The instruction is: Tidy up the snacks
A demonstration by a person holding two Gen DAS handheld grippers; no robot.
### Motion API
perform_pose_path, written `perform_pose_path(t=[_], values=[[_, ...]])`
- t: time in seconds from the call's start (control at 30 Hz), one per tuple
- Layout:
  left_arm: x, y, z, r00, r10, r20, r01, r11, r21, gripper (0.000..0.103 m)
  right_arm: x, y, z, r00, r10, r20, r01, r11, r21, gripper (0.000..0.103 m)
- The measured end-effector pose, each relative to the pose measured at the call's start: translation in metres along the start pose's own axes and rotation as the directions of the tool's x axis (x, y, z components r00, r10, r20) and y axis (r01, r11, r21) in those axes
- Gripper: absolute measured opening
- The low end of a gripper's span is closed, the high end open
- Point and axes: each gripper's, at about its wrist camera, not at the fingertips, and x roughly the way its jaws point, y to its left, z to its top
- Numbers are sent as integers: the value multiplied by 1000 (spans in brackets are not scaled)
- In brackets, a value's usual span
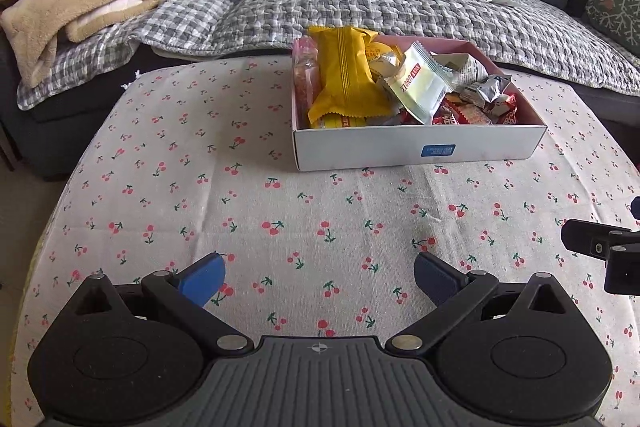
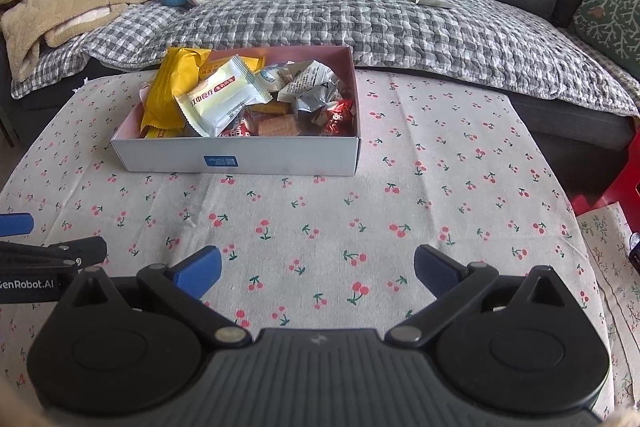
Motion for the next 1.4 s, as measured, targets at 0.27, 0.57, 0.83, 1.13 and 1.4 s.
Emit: perform_pose_path(t=[0.27, 0.57, 0.83, 1.13, 1.4], values=[[-3, -1, -1, 1000, -10, 4, 10, 1000, 8, 102, 0, 0, -1, 1000, -6, 0, 6, 1000, -5, 103], [-2, -2, -2, 1000, -11, 4, 11, 1000, 12, 102, 1, 0, -1, 1000, -10, 3, 10, 1000, -10, 103], [-3, -2, -2, 1000, -12, 4, 12, 1000, 12, 102, 1, 0, -1, 1000, -10, 1, 10, 1000, -7, 103], [-1, -5, -3, 1000, -14, 2, 14, 1000, 16, 102, 2, 0, -1, 1000, -10, 1, 10, 1000, -8, 103], [-2, -4, -3, 1000, -14, 2, 14, 1000, 15, 102, 1, -1, -3, 1000, -11, 5, 11, 1000, -4, 103]])
